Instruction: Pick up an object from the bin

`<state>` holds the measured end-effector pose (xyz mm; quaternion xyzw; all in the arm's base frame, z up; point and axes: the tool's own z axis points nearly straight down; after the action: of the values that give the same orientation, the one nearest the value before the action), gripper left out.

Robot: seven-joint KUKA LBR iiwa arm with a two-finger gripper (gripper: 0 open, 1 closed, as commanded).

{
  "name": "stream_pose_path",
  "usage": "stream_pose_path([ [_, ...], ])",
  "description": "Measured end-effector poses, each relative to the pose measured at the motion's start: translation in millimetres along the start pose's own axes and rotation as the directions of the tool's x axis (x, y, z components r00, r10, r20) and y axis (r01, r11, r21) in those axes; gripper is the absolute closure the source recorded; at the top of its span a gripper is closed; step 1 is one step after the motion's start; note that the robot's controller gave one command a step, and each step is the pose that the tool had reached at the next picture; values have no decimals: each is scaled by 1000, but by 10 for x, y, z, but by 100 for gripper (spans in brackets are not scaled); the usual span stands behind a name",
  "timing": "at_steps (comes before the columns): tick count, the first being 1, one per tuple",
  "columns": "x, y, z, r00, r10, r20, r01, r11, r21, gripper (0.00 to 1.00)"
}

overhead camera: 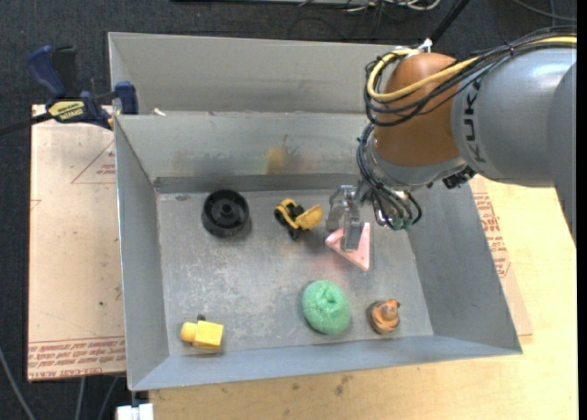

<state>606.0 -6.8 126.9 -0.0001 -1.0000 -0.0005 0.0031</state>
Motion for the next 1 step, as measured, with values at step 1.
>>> stream_pose_path([
  [1,-18,0,-49,1000,0,8,0,1000,0,0],
])
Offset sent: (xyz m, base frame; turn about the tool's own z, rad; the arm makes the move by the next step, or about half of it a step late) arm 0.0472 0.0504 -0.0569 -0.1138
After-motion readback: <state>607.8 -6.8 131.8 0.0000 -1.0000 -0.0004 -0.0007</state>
